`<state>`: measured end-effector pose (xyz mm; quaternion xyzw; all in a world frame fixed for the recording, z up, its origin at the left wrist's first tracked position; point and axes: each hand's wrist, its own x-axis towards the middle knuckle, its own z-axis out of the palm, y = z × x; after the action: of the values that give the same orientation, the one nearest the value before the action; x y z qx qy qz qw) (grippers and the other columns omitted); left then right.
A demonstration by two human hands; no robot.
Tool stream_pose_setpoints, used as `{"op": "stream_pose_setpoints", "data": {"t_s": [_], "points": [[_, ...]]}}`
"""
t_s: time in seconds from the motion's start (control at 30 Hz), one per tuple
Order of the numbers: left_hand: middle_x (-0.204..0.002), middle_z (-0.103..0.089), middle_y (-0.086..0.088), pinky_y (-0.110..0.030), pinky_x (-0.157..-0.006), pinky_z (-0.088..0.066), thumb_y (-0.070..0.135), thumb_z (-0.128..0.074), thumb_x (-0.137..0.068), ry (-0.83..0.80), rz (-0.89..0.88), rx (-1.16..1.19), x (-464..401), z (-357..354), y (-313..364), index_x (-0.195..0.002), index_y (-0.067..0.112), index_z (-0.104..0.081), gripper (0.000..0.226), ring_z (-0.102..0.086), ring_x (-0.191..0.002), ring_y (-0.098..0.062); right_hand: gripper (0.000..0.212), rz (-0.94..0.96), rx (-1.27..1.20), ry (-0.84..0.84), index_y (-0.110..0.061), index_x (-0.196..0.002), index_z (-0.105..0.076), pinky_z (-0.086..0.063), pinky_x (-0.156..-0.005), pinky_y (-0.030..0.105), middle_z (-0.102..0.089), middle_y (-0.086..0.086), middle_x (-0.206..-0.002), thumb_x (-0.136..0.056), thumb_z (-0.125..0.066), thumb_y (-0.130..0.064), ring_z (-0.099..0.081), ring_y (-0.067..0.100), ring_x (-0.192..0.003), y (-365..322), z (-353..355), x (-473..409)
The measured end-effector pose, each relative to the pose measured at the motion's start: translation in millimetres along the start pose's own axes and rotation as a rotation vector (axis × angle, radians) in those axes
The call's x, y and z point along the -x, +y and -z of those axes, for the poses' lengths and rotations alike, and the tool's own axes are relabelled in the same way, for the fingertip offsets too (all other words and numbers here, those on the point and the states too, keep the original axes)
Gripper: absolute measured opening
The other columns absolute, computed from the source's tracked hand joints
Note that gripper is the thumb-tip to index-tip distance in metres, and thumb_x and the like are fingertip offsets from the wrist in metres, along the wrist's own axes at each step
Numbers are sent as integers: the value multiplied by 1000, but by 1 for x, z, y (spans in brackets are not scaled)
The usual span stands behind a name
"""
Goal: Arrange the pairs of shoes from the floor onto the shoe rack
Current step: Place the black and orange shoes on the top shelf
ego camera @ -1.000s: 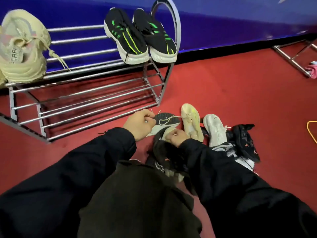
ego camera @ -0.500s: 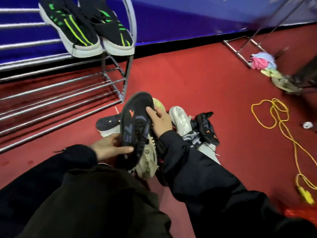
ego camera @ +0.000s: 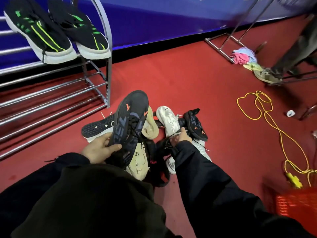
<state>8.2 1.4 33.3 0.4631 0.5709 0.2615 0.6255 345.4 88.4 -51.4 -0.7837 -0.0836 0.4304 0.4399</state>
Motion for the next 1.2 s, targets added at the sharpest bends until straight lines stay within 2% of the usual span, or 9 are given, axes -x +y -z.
{"op": "stream_pose_setpoints", "data": {"t_s": [0.17,0.3,0.4,0.47,0.6,0.7,0.83,1.03,1.2], "points": [[-117,-75,3,-69,-94,-49,33,-70,-78,-30,-9,57,2,-12,2,-130,29,-56,54,-72,-106,-24,43,-36,-235,110,-16,-93,-59,-62,-74,41,-75,9,-99,-90,-54,-59,-71,26,-70,-12,58,-74],[-116,-74,0,-68,-85,-54,28,-78,-80,37,11,126,2,-20,-13,-127,27,-57,52,-75,-97,-23,51,-88,-126,-1,-13,-152,-30,-60,-83,28,-73,-8,-58,-107,-28,-37,-73,10,-69,-11,88,-83],[-114,-73,-2,-48,-67,-62,5,-65,-93,38,42,138,-2,-20,-20,-121,28,-56,38,-73,-82,-7,40,23,-15,185,6,-124,-59,-54,-86,33,-73,16,-106,-100,-45,-22,-66,29,-100,-18,78,-53],[-119,-73,-2,-52,-89,-58,12,-67,-93,38,7,91,-5,-19,-14,-119,30,-58,33,-72,-92,-8,18,210,-32,202,-1,-95,-63,-49,-62,23,-64,15,-94,-94,-51,-15,-58,24,-88,-28,69,-34],[-91,-76,17,-16,-87,-52,8,-50,-102,122,-88,74,1,-25,17,-112,24,-60,22,-67,-83,6,17,443,-35,89,-21,-77,-62,-54,-79,47,-61,0,-76,-81,-48,-30,-56,23,-79,-43,68,-8],[-97,-76,15,-32,-98,-48,14,-52,-102,178,-137,103,9,-17,50,-110,29,-64,21,-68,-89,1,17,573,-104,-17,-20,-97,-62,-53,-69,30,-61,-1,-85,-97,-45,-19,-56,15,-75,-85,64,35],[-120,-72,-8,-41,-103,-50,14,-64,-94,175,-238,174,32,4,106,-104,21,-72,15,-68,-102,-16,17,748,-129,-273,-38,-98,-67,-52,-91,49,-65,-2,-104,-90,-52,-37,-60,16,-97,-144,34,90],[-159,-41,-1,-49,-124,-20,30,-76,-53,200,-434,283,88,67,167,-109,34,-78,57,-31,-149,-19,22,934,-255,-714,-7,-109,-71,-52,-90,40,-72,7,-104,-98,-53,-15,-64,17,-95,-231,-42,241],[-103,-75,-12,-29,-80,-54,23,-71,-52,295,-400,298,158,113,186,-108,8,-73,58,-71,-86,-21,15,617,-334,-1160,-15,-78,-69,-53,-72,34,-69,6,-75,-87,-63,-26,-63,22,-72,-258,-105,357]]}}
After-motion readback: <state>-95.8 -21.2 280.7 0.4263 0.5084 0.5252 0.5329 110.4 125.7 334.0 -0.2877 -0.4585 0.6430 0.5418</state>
